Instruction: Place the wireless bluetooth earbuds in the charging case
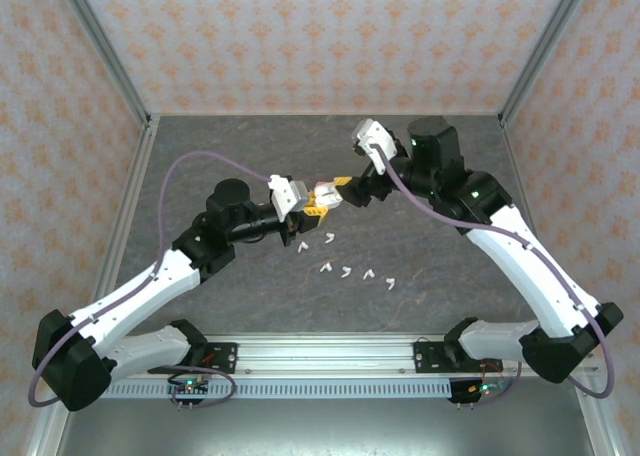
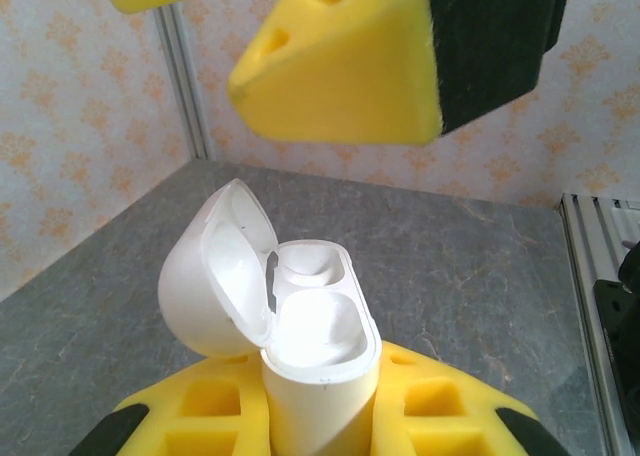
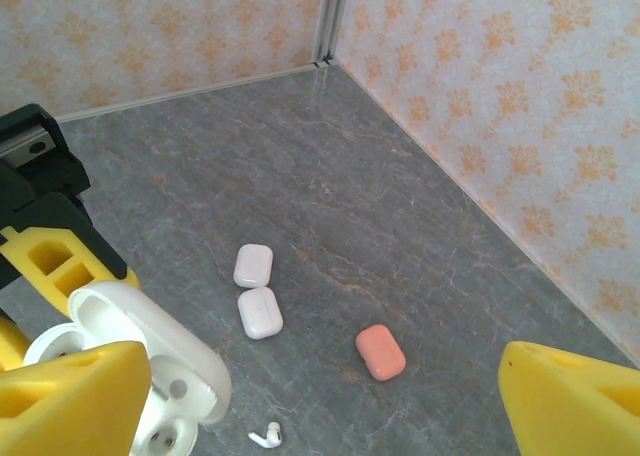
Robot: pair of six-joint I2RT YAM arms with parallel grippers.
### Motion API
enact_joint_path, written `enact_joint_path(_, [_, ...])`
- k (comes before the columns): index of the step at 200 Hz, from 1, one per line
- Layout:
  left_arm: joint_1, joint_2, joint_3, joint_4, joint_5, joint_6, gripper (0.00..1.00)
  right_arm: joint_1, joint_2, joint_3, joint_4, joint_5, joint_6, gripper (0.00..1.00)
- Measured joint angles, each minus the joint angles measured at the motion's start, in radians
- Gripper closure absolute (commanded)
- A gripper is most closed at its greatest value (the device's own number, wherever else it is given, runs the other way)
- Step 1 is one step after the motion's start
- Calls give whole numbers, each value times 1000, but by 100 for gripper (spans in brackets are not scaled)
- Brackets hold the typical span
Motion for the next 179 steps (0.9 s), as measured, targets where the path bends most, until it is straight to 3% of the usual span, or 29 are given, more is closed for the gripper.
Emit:
enact_joint_path(43, [0,-84,-11,-61,-38,58,100,-4,-154,-177,24,217,315,13])
enact_joint_path(76, [0,-161,-30,-126,-48,98,100,-6,-188,-367,45,332,566,18])
enact_joint_path(179, [0,-238,-43,-255,-30,149,100,22,35,-657,65,315,971,44])
